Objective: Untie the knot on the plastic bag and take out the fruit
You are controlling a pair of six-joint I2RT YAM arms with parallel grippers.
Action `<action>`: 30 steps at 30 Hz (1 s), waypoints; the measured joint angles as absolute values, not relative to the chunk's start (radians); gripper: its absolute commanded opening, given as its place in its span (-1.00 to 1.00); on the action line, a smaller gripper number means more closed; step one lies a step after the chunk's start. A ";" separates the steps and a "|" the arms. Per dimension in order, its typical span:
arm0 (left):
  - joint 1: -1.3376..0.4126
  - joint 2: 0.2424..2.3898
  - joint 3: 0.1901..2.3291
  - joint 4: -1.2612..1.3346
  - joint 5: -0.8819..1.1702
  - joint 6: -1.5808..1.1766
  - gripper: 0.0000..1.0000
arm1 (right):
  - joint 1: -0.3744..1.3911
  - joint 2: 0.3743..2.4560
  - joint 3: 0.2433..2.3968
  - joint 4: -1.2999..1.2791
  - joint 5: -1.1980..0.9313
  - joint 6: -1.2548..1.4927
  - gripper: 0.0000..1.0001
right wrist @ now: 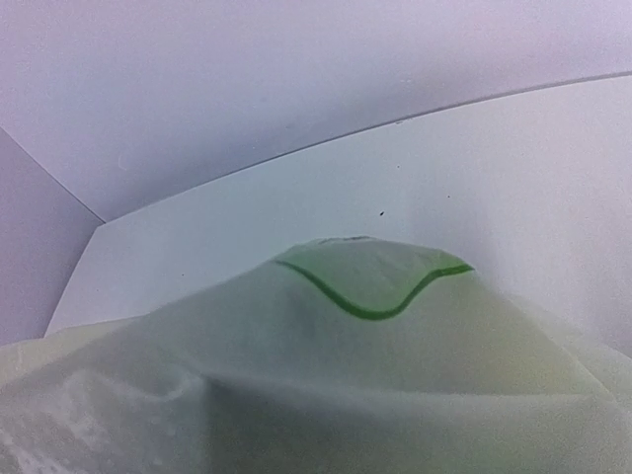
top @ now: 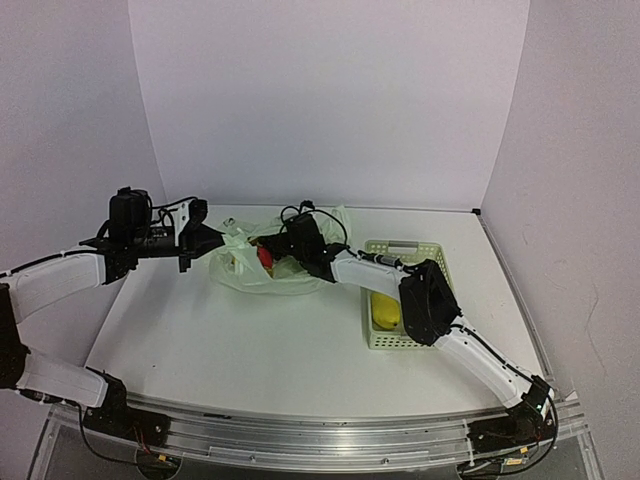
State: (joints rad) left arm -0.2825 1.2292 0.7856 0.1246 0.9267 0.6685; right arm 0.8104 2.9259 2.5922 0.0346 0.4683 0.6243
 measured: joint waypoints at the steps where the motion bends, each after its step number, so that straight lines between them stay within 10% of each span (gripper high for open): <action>1: -0.282 1.231 0.786 0.125 0.930 0.669 -1.00 | 0.810 2.926 2.592 0.035 0.467 0.632 0.35; 8: -0.282 1.233 0.786 0.124 0.931 0.668 -1.00 | 0.810 2.926 2.589 0.013 0.443 0.662 -1.00; 30: -0.282 1.230 0.788 0.169 0.854 0.566 -1.00 | 0.802 2.402 1.942 0.166 0.109 0.501 -1.00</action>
